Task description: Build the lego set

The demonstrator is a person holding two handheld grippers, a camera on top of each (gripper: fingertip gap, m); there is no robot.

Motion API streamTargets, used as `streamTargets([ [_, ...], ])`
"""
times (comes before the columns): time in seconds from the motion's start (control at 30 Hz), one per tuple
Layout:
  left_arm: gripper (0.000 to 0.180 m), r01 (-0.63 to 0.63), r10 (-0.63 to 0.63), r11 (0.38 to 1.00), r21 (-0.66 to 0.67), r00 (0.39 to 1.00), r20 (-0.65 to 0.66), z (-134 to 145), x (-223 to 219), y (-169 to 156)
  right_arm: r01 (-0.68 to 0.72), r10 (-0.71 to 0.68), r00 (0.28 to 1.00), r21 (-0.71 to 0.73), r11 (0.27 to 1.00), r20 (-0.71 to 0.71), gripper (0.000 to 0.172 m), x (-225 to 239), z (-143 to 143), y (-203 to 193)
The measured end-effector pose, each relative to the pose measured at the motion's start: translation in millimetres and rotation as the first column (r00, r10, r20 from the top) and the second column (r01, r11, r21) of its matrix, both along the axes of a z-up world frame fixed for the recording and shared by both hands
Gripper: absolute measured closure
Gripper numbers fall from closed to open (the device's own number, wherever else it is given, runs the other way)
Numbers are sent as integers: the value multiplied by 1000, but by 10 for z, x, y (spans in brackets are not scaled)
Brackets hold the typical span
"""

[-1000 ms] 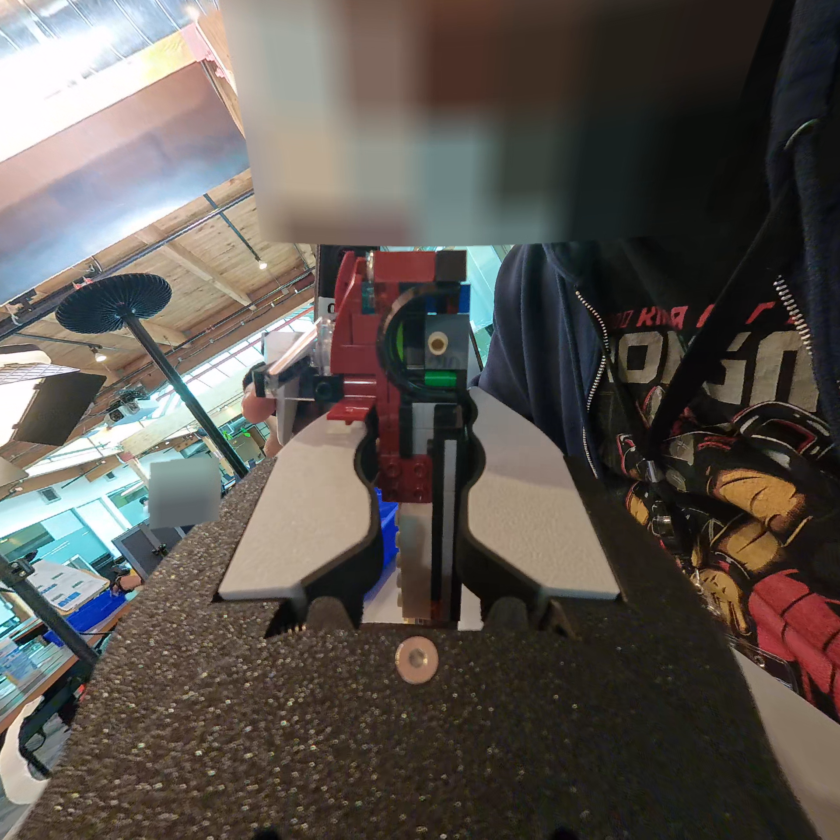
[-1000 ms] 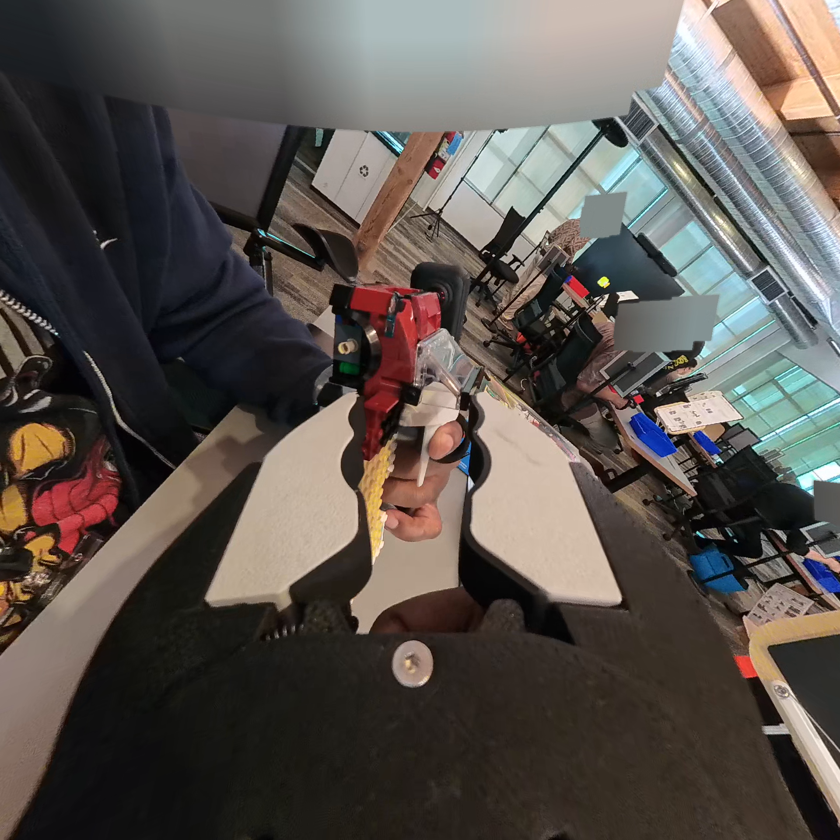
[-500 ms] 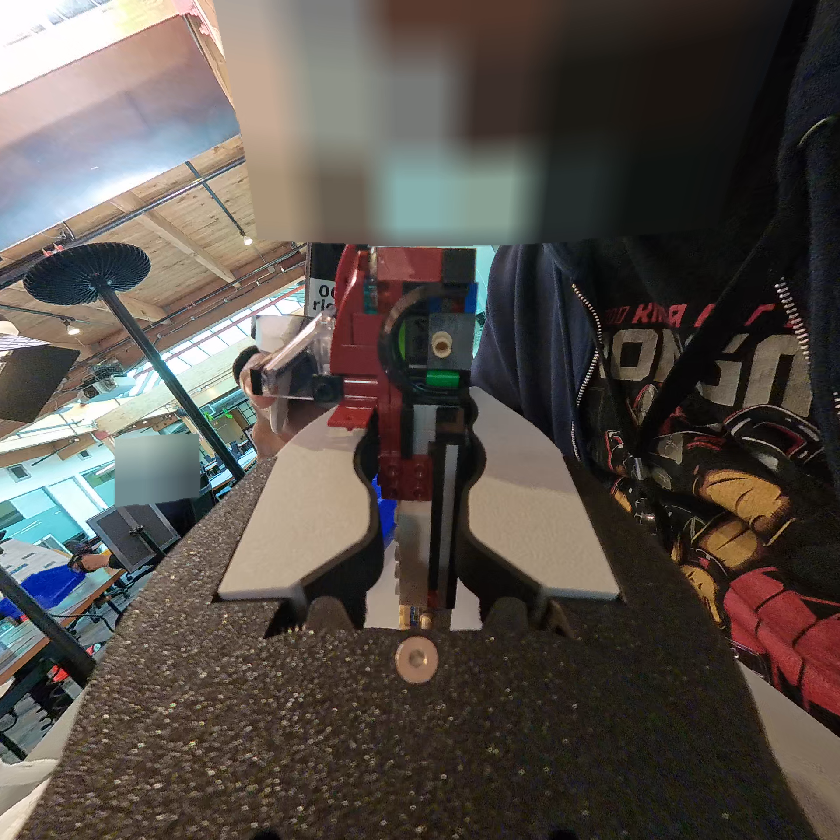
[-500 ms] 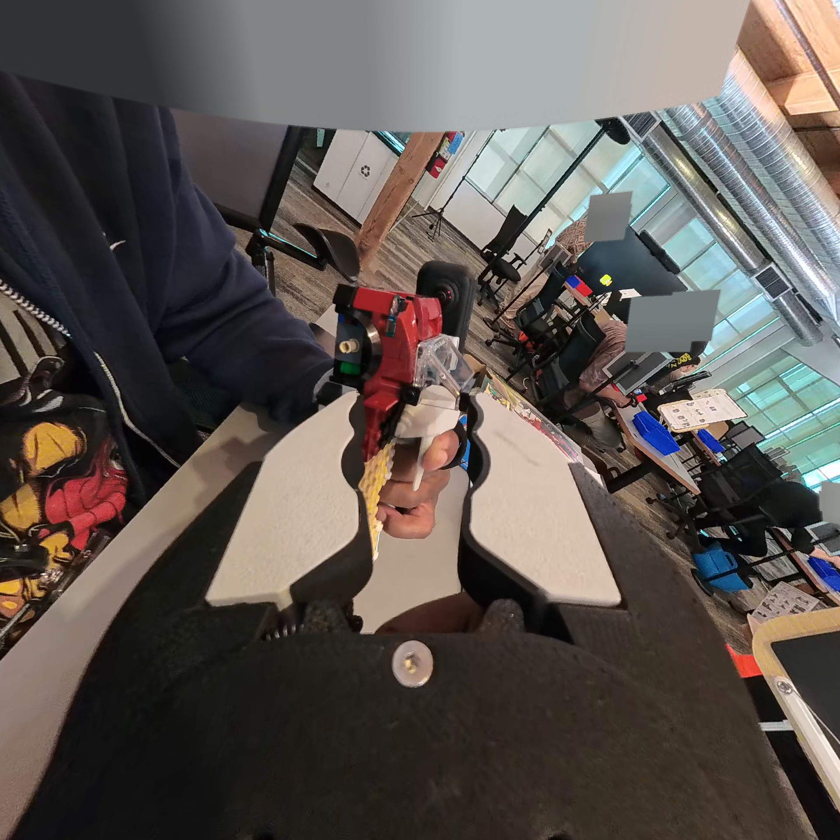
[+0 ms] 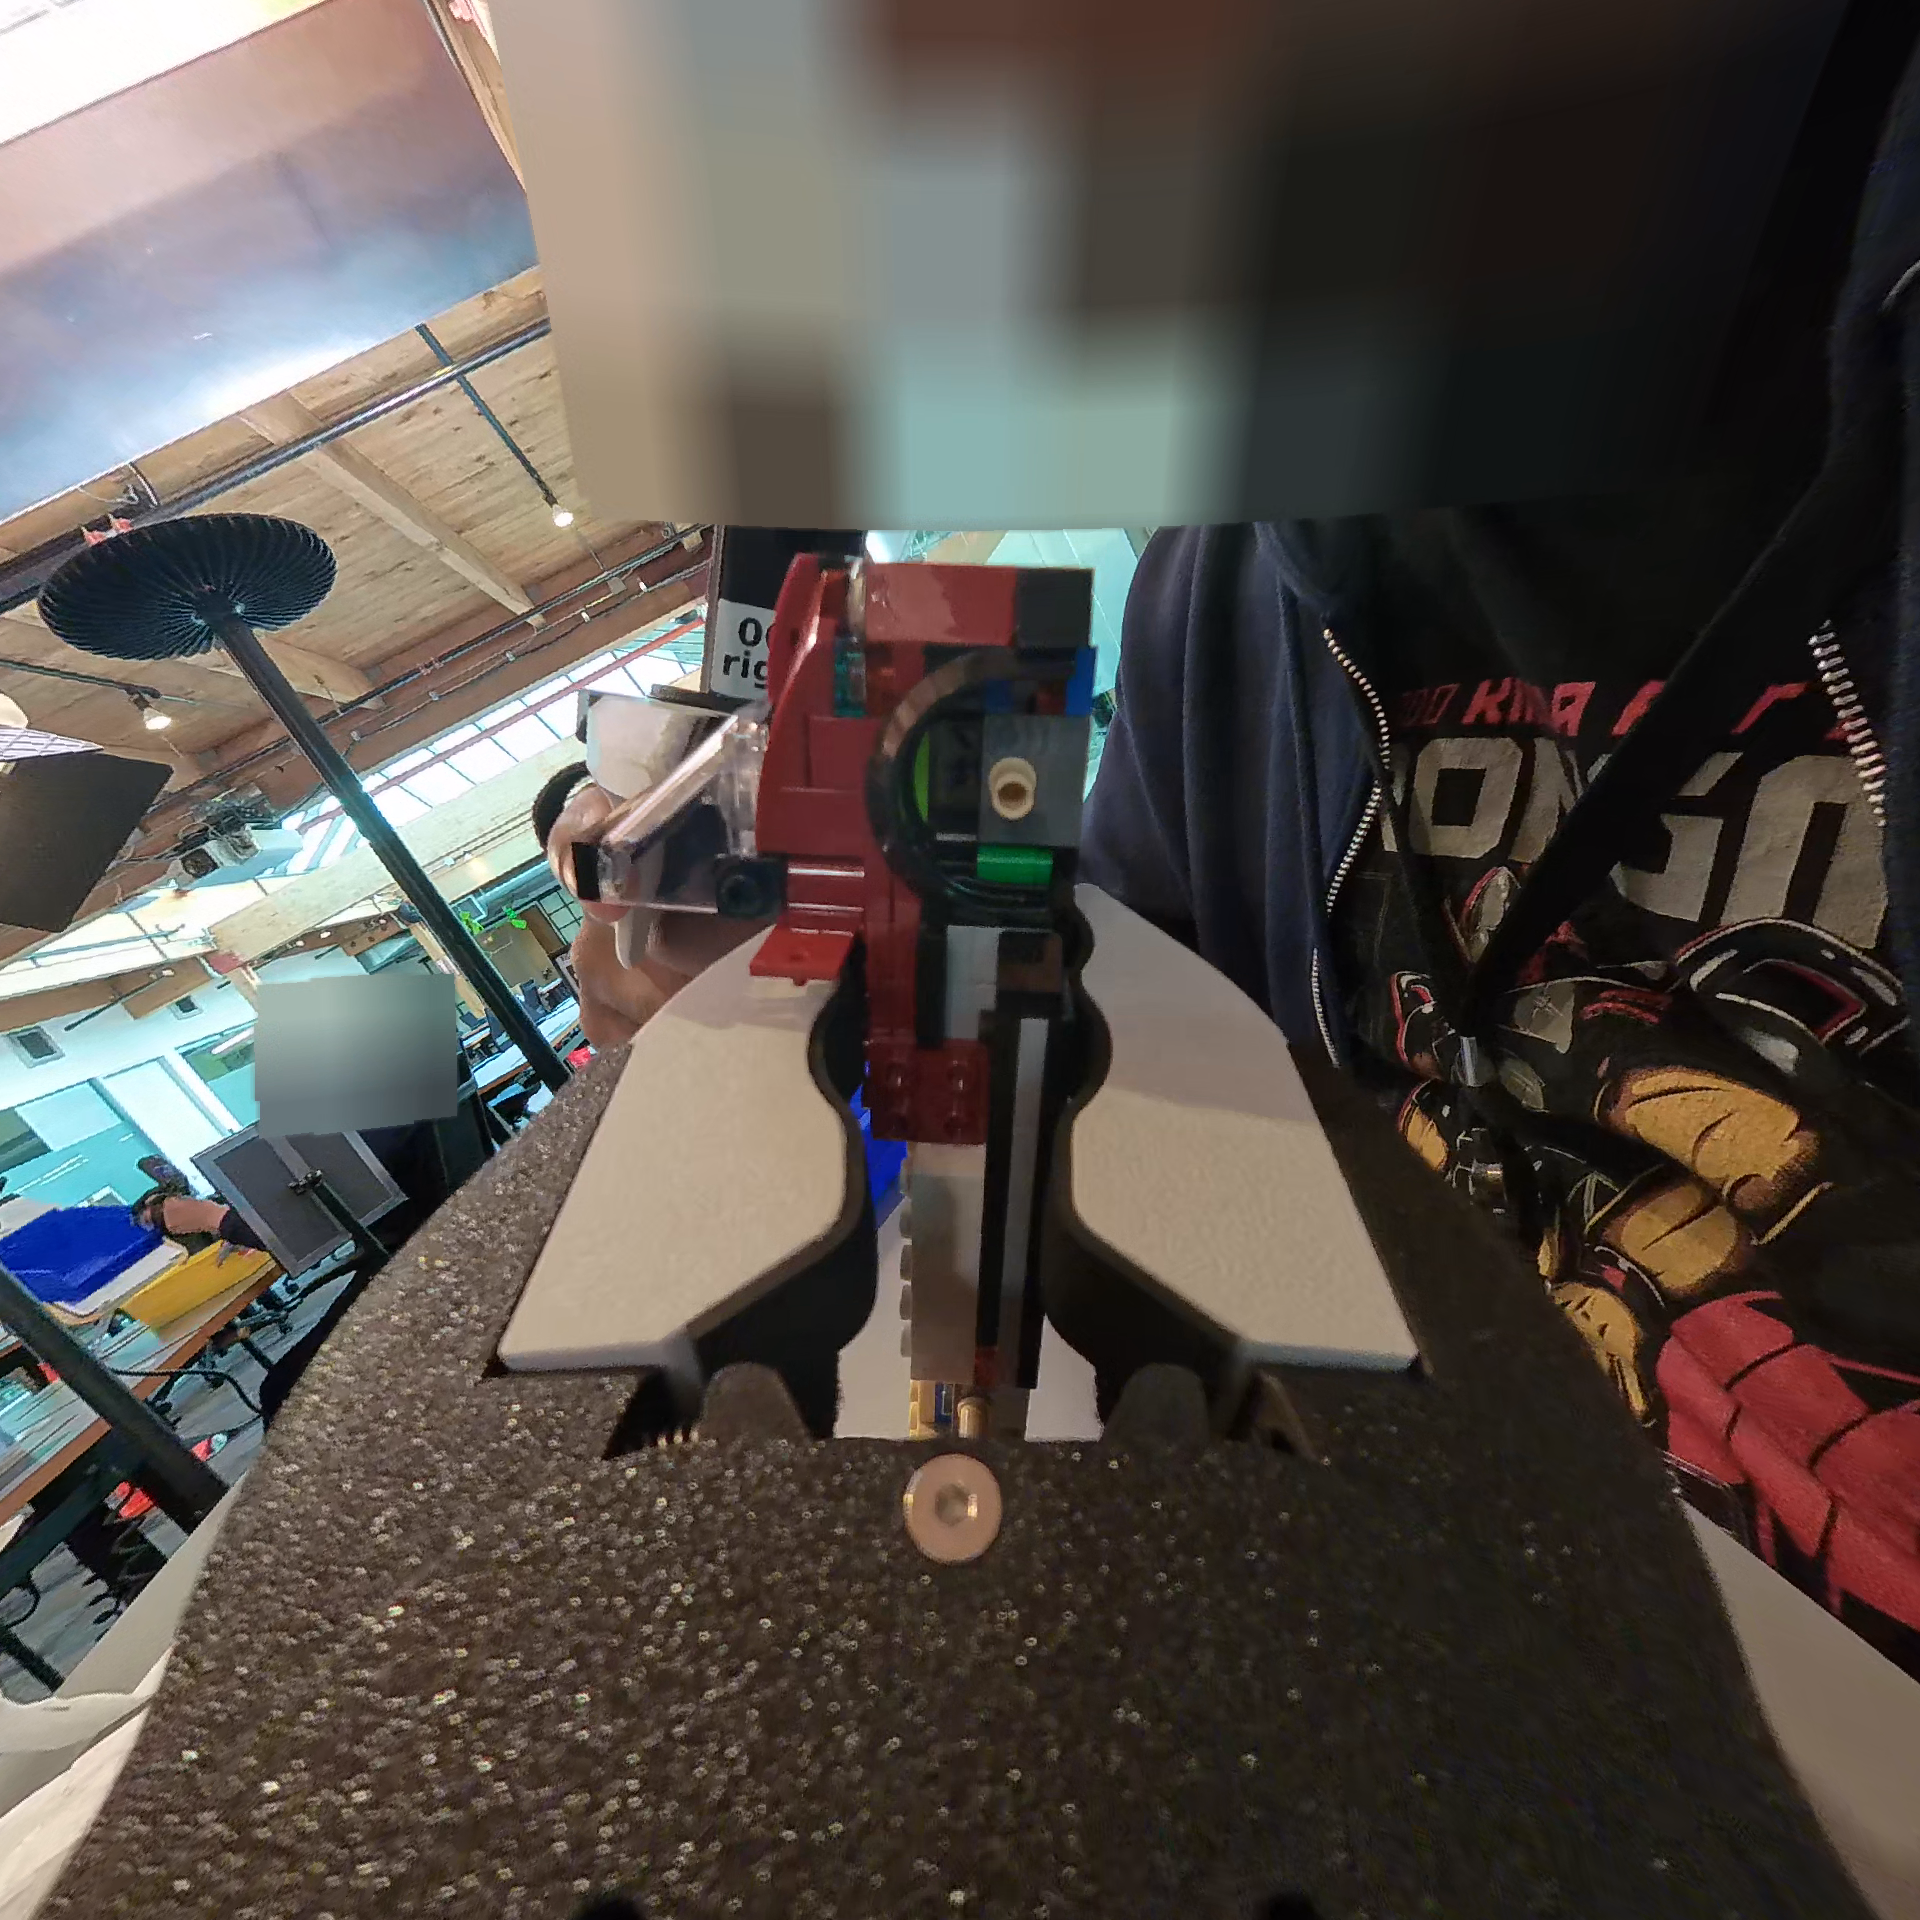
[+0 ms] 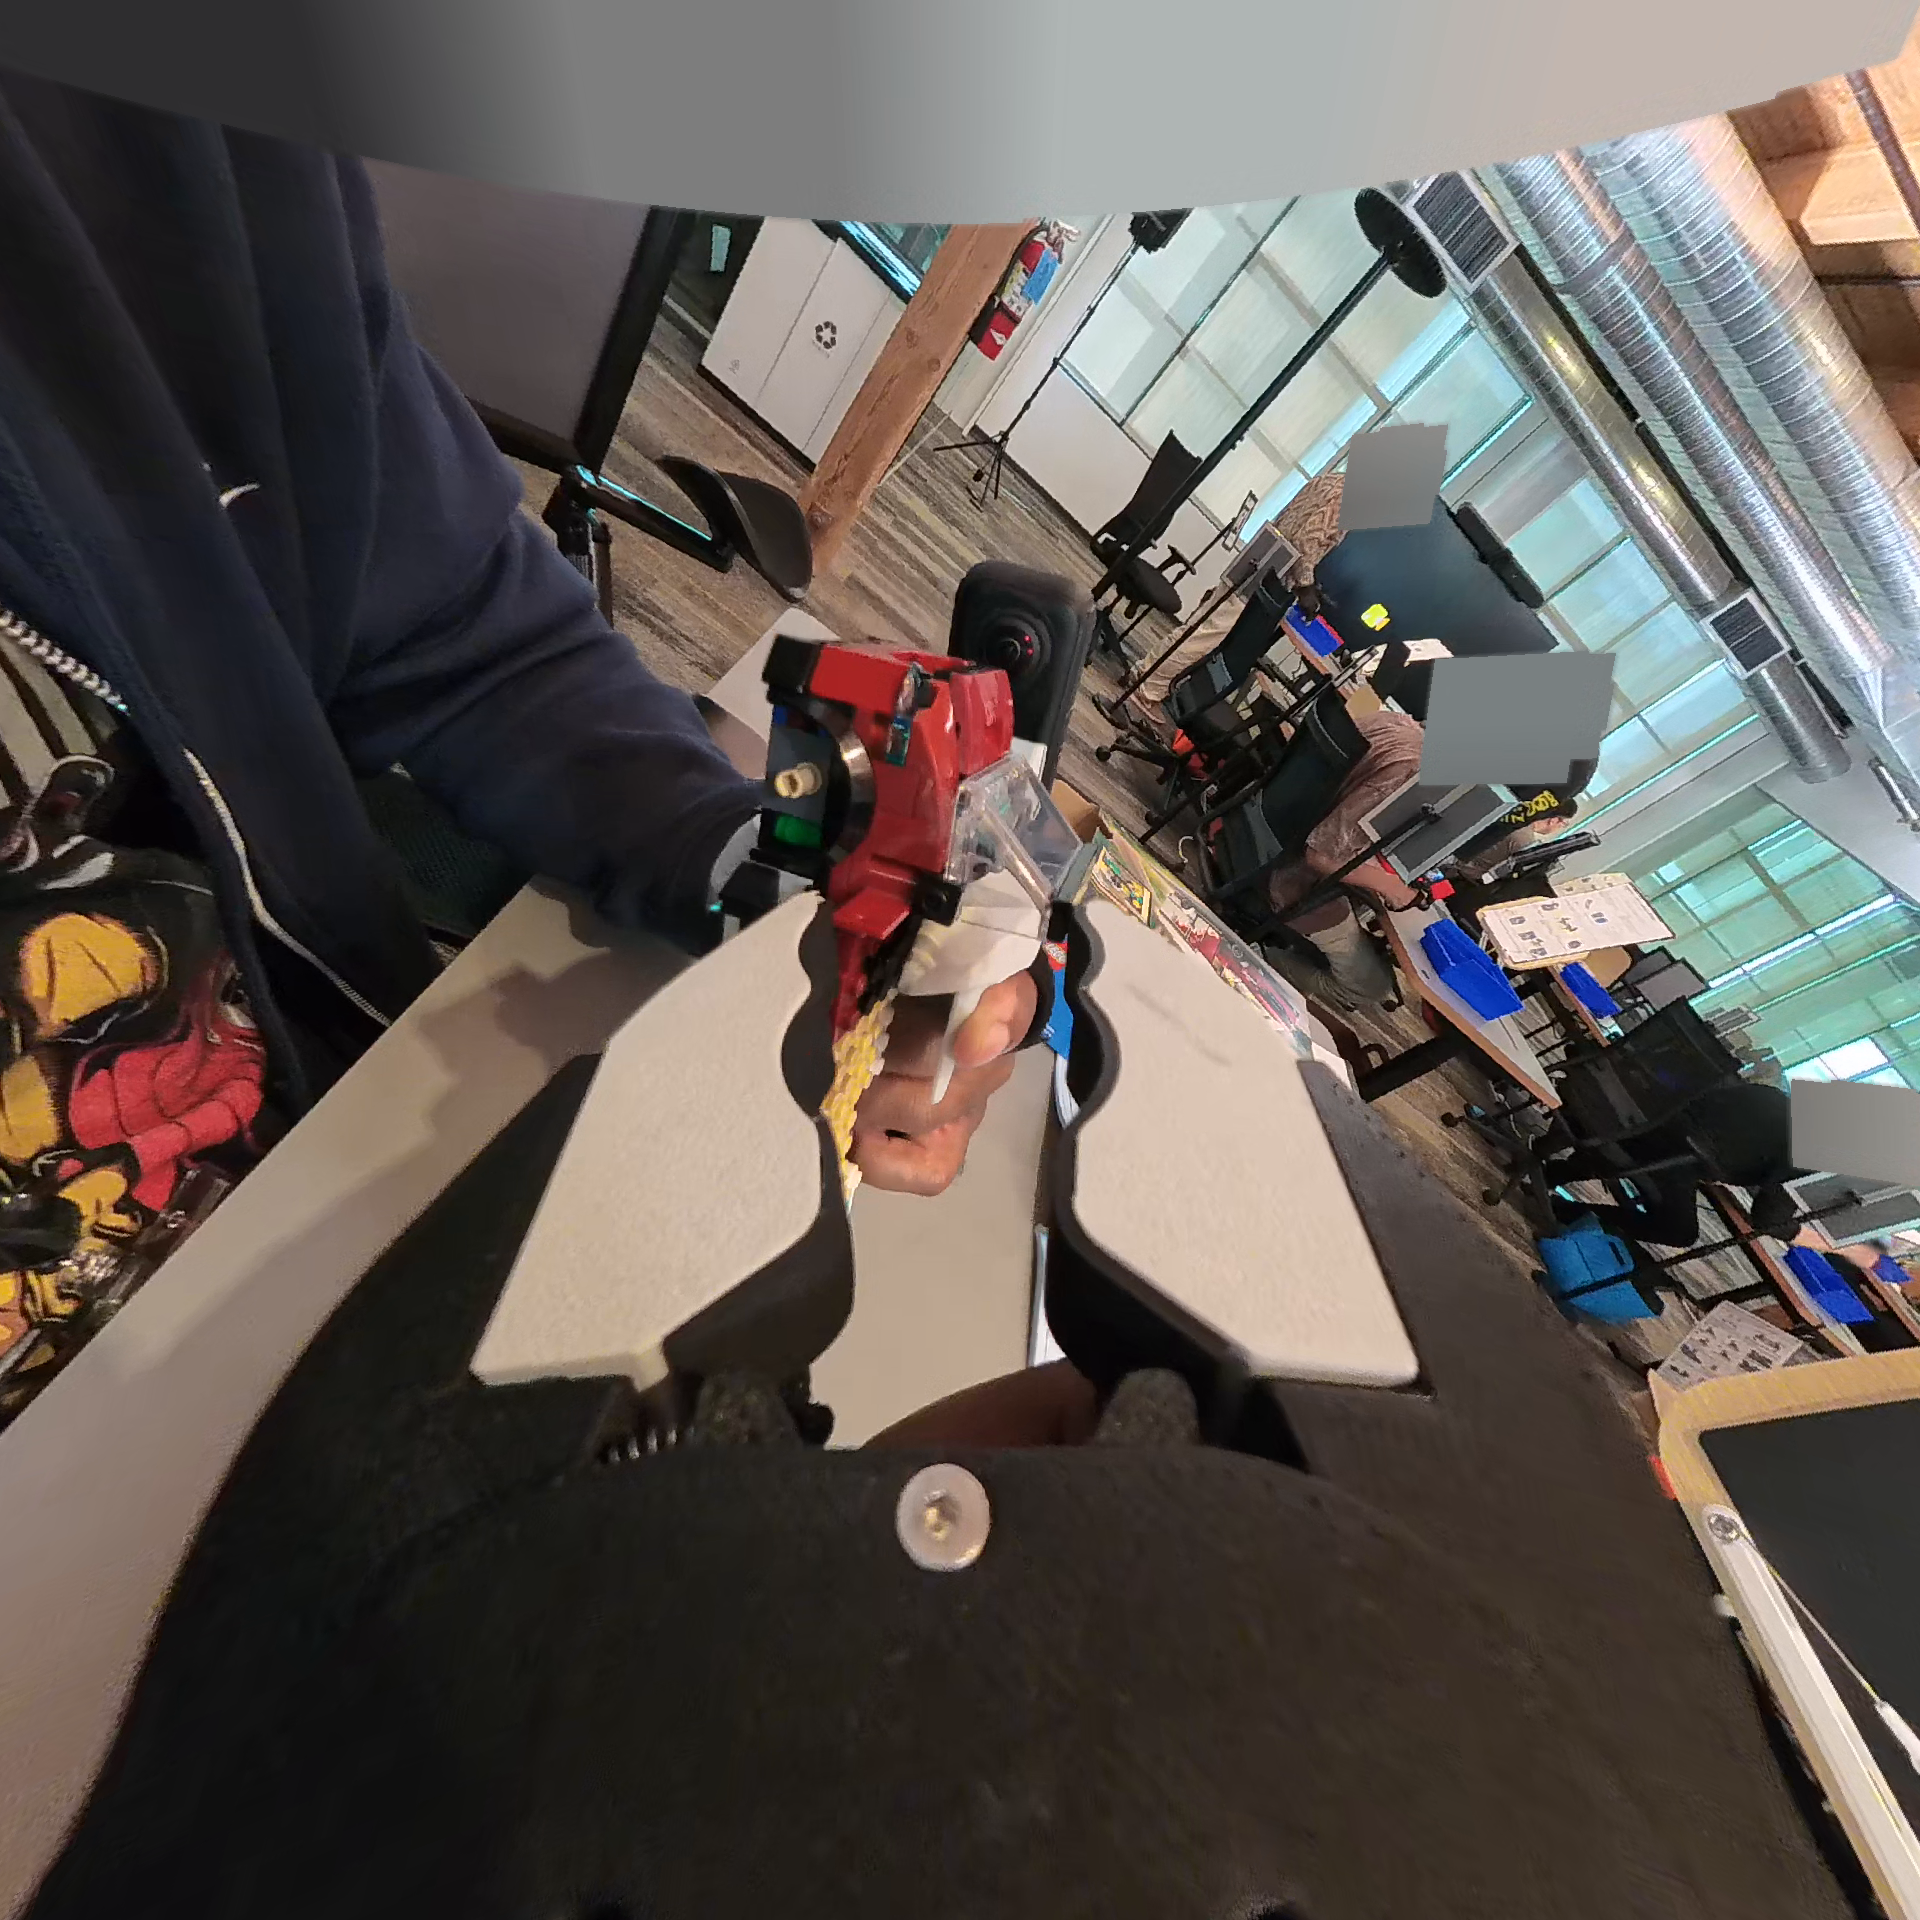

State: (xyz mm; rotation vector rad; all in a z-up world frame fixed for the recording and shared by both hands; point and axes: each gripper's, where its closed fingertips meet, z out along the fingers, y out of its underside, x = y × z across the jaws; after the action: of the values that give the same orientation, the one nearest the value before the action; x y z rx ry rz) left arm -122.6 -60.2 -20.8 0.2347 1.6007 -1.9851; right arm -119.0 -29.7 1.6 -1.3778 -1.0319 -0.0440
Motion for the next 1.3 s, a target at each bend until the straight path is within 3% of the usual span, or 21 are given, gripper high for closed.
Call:
streamTargets([
  [0.2, 146, -49, 48, 999, 19, 998, 43, -4, 12, 2, 23, -21, 998, -30, 999, 54, 128, 60, -42, -41],
  [0.63, 146, -119, 112, 990, 73, 989, 94, -30, 23, 9, -10, 2, 998, -117, 993, -70, 126, 87, 63, -148],
  [0.83, 146, -125, 113, 985, 115, 988, 105, -94, 28, -51, 45, -51, 998, -145, 988, -37, 126, 100, -19, -69],
  [1.07, 146, -120, 109, 985, 125, 990, 92, -105, 28, -53, 36, -38, 999, -145, 989, -10, 141, 56, -56, -85],
  [1.3, 146, -121, 109, 985, 122, 989, 101, -105, 26, -45, 50, -50, 999, -132, 990, 4, 142, 50, -53, -75],
])
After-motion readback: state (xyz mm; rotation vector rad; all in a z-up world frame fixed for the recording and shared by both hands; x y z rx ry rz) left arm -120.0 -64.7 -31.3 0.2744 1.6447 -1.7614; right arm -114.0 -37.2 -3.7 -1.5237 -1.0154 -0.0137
